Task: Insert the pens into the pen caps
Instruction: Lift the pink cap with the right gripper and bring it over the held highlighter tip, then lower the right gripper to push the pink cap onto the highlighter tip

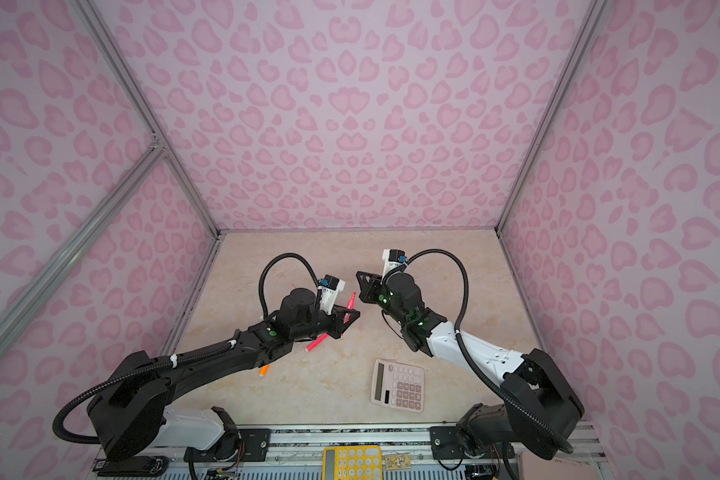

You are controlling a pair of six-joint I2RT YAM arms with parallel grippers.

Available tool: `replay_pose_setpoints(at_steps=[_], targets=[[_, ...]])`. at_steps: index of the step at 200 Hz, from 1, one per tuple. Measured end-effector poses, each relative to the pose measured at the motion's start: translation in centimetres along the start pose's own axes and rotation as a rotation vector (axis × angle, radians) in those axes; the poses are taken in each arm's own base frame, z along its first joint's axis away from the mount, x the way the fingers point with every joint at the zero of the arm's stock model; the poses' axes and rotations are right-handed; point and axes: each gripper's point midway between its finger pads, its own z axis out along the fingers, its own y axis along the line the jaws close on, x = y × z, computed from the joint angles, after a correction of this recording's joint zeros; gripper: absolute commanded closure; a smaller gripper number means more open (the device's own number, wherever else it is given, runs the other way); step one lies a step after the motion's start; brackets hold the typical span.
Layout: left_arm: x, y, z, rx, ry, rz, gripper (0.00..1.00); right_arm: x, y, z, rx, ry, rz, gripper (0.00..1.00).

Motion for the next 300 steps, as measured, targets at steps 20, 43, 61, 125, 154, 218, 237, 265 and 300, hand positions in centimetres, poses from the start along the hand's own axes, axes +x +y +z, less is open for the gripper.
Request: replay_pose_setpoints(at_steps=[20, 43, 61, 125, 154, 218, 237, 265, 300], targets=[[0.0, 0.1, 0.0, -0.004, -0.002, 0.0, 0.96, 0.6, 0.7, 0.0, -0.017, 0.012, -0.004, 1.0], [-0.1, 0.2, 0.0, -0.01, -0.005, 0.0, 0.96, 1.0, 1.2, 0.1, -0.025, 0.017, -0.007, 1.0], [-0.3, 0.2, -0.2, -0.017, -0.014, 0.001, 0.96, 1.0, 1.2, 0.1, -0.022, 0.013, -0.008, 1.0], [-1.0, 0.2, -0.6, -0.033, -0.04, 0.005, 0.96, 0.8, 1.3, 0.1, -0.017, -0.005, -0.002, 1.0], [-1.0, 0.5, -0.7, -0.048, -0.042, 0.004, 0.96, 1.0, 1.4, 0.1, -0.018, -0.003, -0.003, 1.0], [-0.5, 1.7, -1.1, -0.121, -0.025, -0.003, 0.96, 2.2, 2.1, 0.0, -0.017, -0.003, -0.011, 1.0], [-0.6, 1.7, -1.3, -0.127, -0.029, -0.003, 0.96, 2.2, 2.3, 0.0, -0.021, -0.01, -0.011, 1.0], [-0.8, 1.8, -1.8, -0.14, -0.041, -0.002, 0.96, 2.3, 2.6, 0.2, -0.032, -0.011, -0.004, 1.0], [-1.3, 2.1, -2.3, -0.16, -0.067, 0.003, 0.96, 2.8, 3.0, 0.9, -0.036, 0.02, 0.0, 1.0]])
